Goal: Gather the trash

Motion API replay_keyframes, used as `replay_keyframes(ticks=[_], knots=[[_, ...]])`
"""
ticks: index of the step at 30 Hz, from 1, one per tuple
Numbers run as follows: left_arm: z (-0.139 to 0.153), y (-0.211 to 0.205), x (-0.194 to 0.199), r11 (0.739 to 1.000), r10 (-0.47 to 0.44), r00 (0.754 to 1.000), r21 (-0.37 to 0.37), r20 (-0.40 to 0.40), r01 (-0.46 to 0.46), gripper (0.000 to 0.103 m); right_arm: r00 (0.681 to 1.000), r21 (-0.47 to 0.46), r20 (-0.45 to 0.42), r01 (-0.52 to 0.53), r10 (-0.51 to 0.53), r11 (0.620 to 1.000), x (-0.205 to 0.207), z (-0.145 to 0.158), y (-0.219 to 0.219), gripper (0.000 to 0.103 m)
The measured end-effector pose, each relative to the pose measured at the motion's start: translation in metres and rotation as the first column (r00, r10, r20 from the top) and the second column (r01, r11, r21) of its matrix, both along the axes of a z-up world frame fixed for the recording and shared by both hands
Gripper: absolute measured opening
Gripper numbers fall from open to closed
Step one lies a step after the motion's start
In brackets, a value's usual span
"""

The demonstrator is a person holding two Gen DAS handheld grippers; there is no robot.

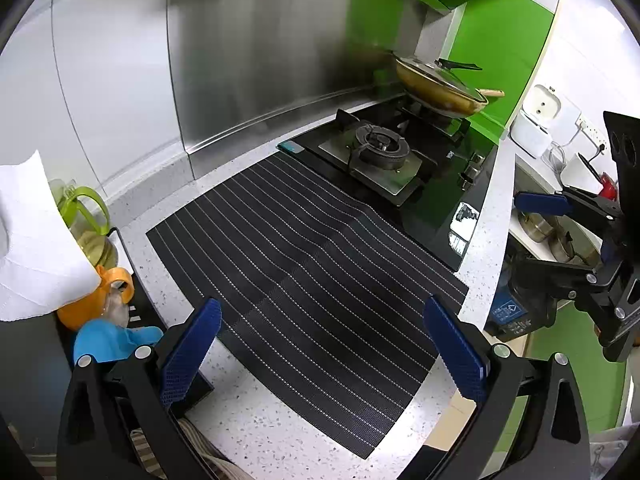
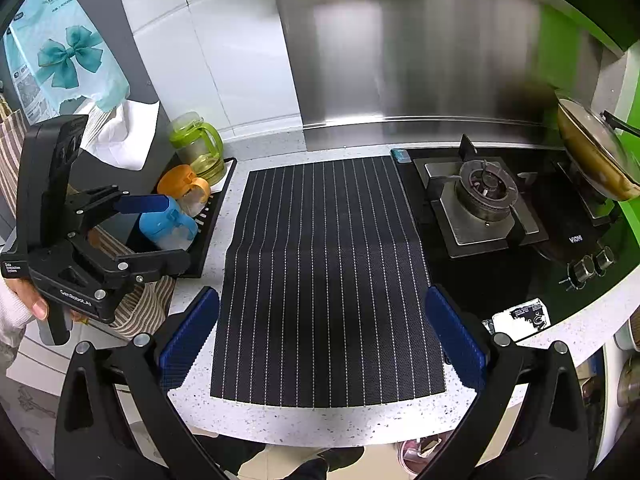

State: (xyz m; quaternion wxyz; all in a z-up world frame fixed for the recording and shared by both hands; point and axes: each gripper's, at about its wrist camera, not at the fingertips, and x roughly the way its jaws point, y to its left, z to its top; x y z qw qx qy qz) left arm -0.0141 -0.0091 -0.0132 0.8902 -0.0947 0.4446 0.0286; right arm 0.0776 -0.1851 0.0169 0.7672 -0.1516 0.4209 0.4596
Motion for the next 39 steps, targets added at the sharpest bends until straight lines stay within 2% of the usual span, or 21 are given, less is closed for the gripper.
replay_keyframes(ticks=[39], knots=[[-0.0019, 0.0024, 0.0019, 1.000, 0.005, 1.000, 0.010, -0.009, -0.005, 0.097, 1.000, -0.003, 0.003, 0.002, -0.002, 1.000, 0.0029, -0.0003, -0.0003, 0.100]])
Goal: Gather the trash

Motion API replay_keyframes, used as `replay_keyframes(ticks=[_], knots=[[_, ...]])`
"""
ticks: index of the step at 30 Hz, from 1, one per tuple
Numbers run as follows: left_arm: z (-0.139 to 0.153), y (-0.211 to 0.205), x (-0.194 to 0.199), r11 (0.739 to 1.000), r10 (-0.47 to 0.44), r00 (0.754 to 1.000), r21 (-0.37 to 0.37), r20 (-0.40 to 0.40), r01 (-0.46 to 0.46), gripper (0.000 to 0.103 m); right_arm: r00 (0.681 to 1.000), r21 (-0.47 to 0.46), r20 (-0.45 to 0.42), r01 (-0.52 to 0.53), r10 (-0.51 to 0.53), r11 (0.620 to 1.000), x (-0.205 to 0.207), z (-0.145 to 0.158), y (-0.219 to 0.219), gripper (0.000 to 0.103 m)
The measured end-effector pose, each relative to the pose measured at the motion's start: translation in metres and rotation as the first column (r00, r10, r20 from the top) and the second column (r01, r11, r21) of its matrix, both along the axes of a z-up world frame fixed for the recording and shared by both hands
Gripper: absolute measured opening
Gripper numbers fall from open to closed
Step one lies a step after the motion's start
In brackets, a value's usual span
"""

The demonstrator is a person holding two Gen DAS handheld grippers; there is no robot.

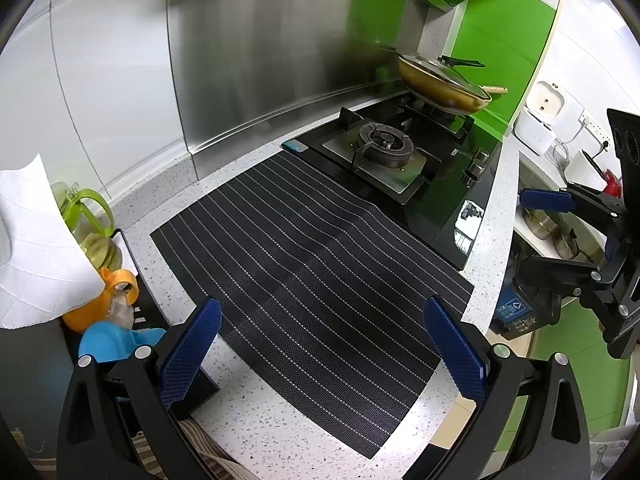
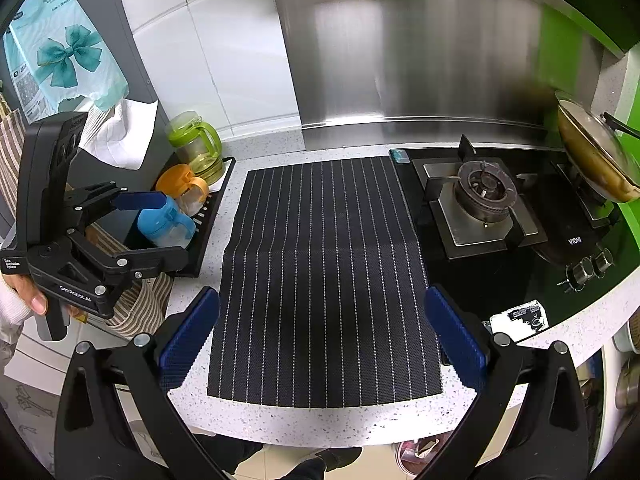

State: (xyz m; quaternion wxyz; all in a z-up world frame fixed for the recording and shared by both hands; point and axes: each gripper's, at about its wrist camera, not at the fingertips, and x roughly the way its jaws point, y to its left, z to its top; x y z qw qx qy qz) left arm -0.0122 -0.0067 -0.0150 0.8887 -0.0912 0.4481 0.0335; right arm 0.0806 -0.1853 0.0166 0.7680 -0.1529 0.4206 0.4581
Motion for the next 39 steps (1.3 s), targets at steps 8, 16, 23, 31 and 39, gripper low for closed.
replay_keyframes(ticks=[8, 16, 23, 31, 39], knots=[[-0.0003, 0.0007, 0.0012, 1.000, -0.003, 1.000, 0.000, 0.000, 0.003, 0.097, 1.000, -0.001, -0.001, -0.002, 0.002, 1.000, 0.0001, -0.0011, -0.0023, 0.100], [-0.0001, 0.0007, 0.0014, 1.000, -0.005, 1.000, 0.000, 0.000, 0.005, 0.097, 1.000, 0.000, -0.002, -0.002, 0.002, 1.000, -0.0003, -0.0015, -0.0028, 0.100], [0.0001, -0.0003, 0.0015, 1.000, -0.003, 1.000, 0.001, 0.000, 0.003, 0.097, 1.000, 0.000, -0.002, -0.002, 0.002, 1.000, 0.0000, -0.0014, -0.0025, 0.100], [-0.0001, -0.0001, 0.0028, 1.000, -0.006, 1.000, -0.002, -0.002, 0.006, 0.097, 1.000, -0.002, -0.003, -0.004, 0.004, 1.000, -0.0002, -0.0017, -0.0033, 0.100], [-0.0007, 0.0002, 0.0041, 1.000, -0.006, 1.000, -0.005, -0.002, 0.006, 0.097, 1.000, -0.001, -0.002, -0.003, 0.003, 1.000, -0.0004, -0.0017, -0.0028, 0.100]])
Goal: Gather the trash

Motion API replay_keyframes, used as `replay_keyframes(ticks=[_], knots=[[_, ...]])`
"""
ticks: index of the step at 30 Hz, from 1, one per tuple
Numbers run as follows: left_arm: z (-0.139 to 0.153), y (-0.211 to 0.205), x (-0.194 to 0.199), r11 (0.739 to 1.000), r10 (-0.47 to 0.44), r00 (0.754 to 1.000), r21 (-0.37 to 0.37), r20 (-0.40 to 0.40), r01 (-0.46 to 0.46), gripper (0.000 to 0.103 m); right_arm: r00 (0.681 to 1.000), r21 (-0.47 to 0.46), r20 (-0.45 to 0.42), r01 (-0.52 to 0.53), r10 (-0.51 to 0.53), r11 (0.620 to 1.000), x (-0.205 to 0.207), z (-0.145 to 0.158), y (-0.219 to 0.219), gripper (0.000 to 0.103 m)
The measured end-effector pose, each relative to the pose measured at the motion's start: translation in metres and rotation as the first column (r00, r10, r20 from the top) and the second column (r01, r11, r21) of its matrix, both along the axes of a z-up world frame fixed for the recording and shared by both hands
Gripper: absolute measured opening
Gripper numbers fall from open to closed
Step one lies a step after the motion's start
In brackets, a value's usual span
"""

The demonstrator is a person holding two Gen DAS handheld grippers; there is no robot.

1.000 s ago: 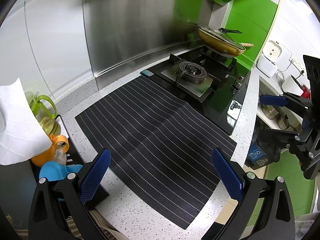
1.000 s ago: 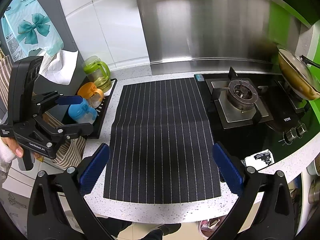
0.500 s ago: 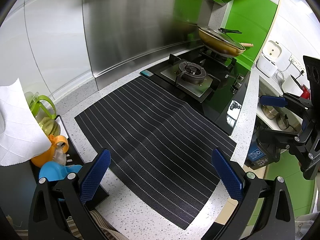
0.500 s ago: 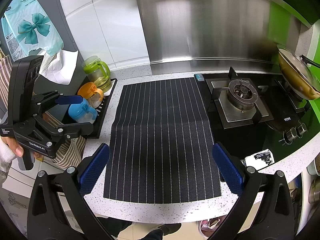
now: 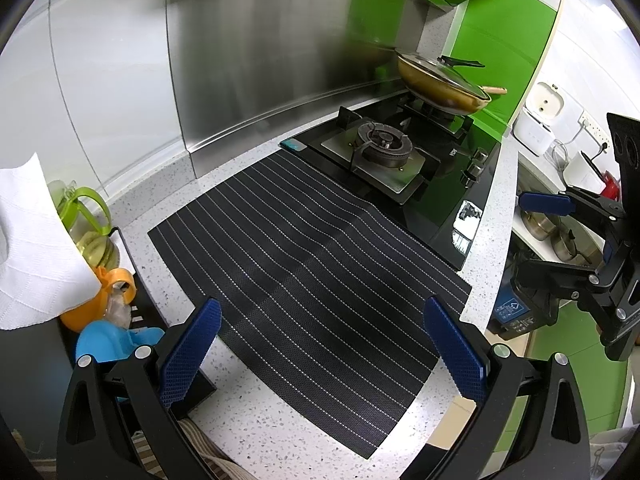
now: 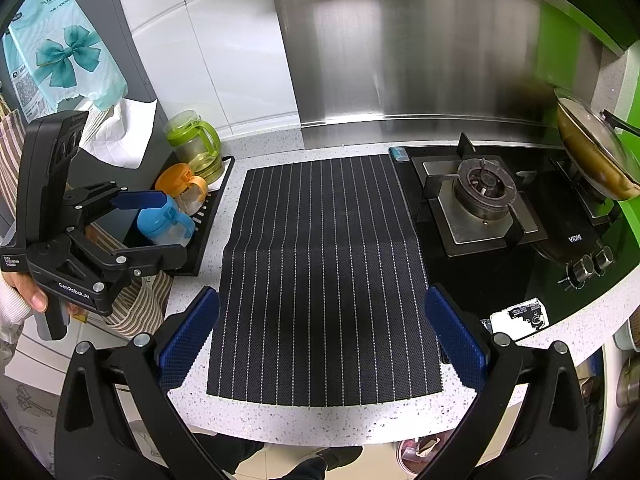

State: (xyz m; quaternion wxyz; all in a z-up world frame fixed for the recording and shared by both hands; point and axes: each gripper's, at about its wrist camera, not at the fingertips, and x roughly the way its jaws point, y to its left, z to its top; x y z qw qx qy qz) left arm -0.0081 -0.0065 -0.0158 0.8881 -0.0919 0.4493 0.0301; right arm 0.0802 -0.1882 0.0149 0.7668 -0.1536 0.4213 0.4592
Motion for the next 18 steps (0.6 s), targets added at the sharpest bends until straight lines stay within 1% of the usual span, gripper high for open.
replay_keyframes(ticks=[9, 18], knots=[[0.0014, -0.0019, 0.0014, 1.000, -0.011, 1.000, -0.006, 0.006, 0.011, 0.097, 1.000, -0.001, -0.001, 0.001, -0.001, 1.000, -0.0001, 0.0002, 0.0008, 0.100], [0.0003, -0.0049, 0.0024, 1.000, -0.007, 1.000, 0.026, -0.009, 0.007, 0.097, 1.000, 0.000, -0.004, -0.001, 0.001, 1.000, -0.0014, -0.0005, -0.0003, 0.100]])
